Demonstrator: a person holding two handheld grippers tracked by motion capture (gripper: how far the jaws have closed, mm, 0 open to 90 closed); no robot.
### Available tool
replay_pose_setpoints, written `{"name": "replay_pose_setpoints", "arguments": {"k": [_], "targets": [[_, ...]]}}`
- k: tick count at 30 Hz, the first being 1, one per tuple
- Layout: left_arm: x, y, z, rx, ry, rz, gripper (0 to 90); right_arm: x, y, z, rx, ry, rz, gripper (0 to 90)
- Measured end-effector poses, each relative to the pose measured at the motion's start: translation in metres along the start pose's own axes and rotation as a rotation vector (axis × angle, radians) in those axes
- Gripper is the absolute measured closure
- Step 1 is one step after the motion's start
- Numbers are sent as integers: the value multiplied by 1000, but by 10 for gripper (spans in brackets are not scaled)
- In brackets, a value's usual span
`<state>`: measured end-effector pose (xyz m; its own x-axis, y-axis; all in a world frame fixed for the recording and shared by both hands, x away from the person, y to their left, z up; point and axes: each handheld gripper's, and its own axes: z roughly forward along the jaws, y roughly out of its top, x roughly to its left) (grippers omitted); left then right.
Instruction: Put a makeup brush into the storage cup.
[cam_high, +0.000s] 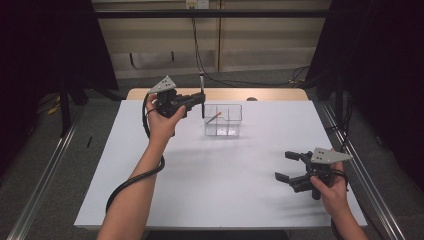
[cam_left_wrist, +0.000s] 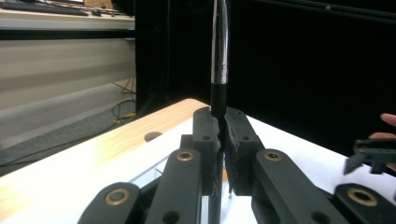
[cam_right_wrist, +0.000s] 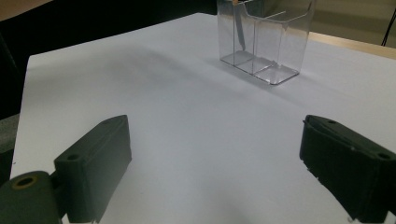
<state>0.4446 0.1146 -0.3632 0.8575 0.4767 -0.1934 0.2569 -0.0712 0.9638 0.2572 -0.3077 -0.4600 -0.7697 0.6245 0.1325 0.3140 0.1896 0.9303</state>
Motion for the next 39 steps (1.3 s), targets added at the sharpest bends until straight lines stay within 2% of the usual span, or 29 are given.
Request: {"name": "replay_pose_setpoints", "arguments": {"k": [6, 18, 25, 35, 39], "targets": [[6, 5, 9, 8, 27, 12, 840, 0, 0, 0, 2, 0, -2, 82], [12, -3, 26, 18, 64, -4, 839, 0, -1, -1, -4, 2, -1, 82], [15, -9, 31, 18, 72, -17, 839, 1, 0, -2, -7, 5, -3, 82], [19, -13, 35, 27, 91, -7, 839, 1, -1, -2, -7, 4, -4, 82], [18, -13, 37, 25, 86, -4, 839, 1, 0, -3, -12, 6, -3, 82]]}}
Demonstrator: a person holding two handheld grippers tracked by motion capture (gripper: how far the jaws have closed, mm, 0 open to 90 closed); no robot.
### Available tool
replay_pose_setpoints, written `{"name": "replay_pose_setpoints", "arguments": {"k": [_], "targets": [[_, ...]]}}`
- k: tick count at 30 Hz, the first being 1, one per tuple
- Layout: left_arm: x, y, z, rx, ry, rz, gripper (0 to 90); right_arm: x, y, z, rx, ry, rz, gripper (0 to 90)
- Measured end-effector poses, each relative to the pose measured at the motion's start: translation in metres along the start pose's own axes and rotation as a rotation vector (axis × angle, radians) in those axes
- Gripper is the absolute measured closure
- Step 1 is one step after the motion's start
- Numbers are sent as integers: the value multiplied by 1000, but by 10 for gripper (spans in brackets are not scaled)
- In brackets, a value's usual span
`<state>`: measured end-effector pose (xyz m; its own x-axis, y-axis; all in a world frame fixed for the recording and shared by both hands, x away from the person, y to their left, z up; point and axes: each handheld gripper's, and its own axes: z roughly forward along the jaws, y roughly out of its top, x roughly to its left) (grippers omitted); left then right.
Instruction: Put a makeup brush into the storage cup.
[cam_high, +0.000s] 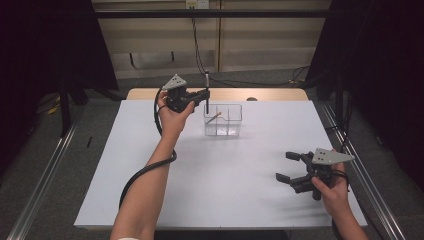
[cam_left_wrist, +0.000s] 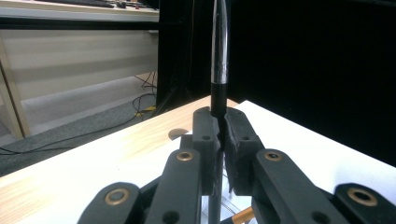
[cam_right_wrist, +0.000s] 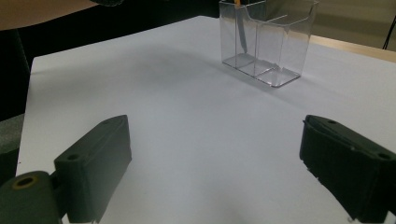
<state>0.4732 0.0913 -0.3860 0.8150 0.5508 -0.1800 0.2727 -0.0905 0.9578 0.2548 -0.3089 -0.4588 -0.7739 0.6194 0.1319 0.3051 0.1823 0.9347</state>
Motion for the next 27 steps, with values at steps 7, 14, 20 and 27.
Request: {"name": "replay_pose_setpoints", "arguments": {"k": [7, 14, 20, 27], "targets": [[1, -5, 1, 3, 5, 5, 838, 0, 0, 0, 0, -1, -1, 82], [3, -11, 2, 13, 5, 5, 838, -1, 0, 2, 4, 3, -6, 83], [3, -15, 3, 11, -7, -3, 837, -1, 0, 1, 3, 2, -7, 82], [1, -22, 6, 15, -21, -13, 837, 0, 0, 1, 2, 2, -9, 83]]}}
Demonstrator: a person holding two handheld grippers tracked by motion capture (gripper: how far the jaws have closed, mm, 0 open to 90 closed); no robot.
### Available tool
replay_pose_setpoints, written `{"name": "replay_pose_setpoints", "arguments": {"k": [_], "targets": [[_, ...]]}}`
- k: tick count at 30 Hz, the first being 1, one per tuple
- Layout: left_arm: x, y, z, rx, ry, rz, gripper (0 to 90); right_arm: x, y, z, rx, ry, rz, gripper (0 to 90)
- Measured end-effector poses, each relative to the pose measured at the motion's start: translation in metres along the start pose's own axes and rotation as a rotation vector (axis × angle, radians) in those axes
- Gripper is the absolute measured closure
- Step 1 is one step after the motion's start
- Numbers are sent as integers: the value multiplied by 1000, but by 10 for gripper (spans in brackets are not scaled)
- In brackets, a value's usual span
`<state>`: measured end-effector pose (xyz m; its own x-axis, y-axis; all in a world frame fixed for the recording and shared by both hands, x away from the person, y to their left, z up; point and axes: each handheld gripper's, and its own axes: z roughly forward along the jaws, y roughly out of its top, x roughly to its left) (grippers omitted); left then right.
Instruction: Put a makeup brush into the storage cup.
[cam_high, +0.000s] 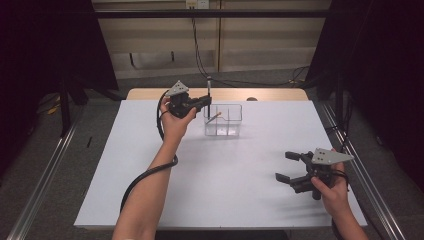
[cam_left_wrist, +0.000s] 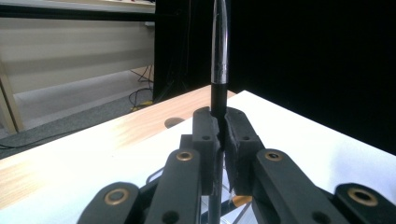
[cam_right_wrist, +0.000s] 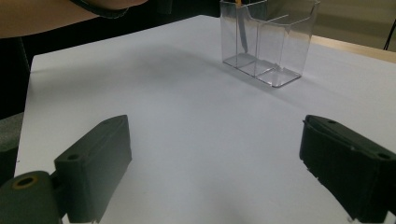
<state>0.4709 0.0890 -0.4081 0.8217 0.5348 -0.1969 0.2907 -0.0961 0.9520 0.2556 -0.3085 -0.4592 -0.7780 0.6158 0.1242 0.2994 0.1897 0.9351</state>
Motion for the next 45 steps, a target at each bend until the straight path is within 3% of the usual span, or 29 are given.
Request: {"name": "replay_pose_setpoints", "arguments": {"k": [25, 40, 45], "targets": [[3, -12, -5, 17, 10, -13, 825, 0, 1, 2, -1, 13, -6, 82], [2, -14, -21, -19, -33, -30, 388, 1, 2, 3, -5, 14, -11, 83], [1, -15, -23, 9, -46, -24, 244, 2, 1, 3, -5, 14, -13, 83]]}}
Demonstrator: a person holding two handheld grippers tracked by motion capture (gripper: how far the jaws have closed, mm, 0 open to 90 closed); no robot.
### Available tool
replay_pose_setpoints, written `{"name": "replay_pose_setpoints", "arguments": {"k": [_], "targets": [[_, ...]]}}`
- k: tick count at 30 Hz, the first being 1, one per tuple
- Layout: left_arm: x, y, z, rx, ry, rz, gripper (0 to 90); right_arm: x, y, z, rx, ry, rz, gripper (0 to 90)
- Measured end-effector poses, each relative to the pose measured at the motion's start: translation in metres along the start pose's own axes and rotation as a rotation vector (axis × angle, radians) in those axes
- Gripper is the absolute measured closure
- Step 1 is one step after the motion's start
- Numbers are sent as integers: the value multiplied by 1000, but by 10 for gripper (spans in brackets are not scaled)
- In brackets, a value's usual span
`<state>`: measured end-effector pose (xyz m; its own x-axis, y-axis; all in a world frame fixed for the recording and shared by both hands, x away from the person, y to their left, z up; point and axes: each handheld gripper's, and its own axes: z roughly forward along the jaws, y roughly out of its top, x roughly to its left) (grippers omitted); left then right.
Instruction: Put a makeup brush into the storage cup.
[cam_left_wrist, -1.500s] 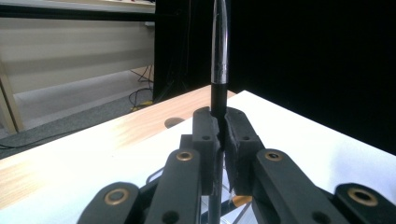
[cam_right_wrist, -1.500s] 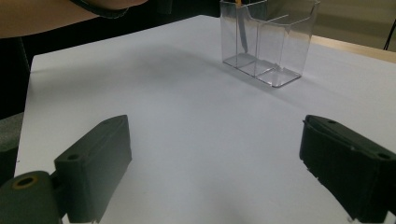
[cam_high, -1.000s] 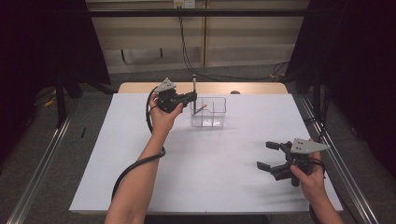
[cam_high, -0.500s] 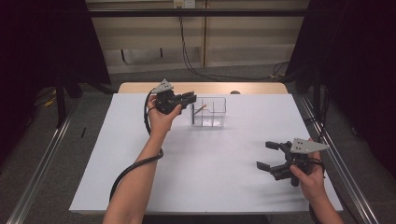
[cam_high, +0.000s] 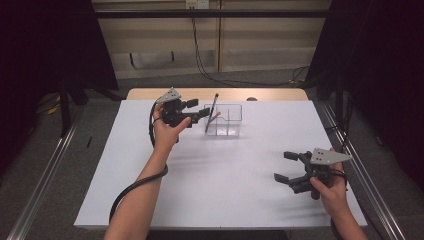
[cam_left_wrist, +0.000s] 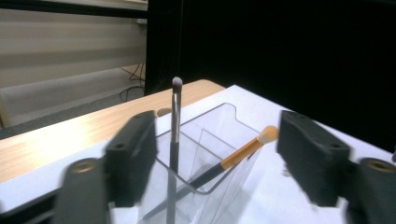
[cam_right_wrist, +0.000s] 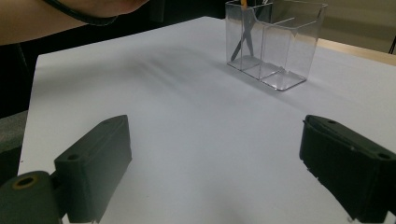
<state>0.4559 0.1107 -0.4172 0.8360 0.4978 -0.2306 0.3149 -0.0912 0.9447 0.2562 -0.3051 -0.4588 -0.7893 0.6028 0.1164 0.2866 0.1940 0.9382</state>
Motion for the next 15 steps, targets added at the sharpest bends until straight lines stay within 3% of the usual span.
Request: {"name": "replay_pose_setpoints", "arguments": {"k": [6, 15], "targets": [[-4, -5, -8, -18, 5, 9, 122, 1, 0, 0, 0, 4, -4, 83], [-6, -11, -23, -14, -4, 29, 61, 3, -1, 0, 5, -1, -5, 83]]}}
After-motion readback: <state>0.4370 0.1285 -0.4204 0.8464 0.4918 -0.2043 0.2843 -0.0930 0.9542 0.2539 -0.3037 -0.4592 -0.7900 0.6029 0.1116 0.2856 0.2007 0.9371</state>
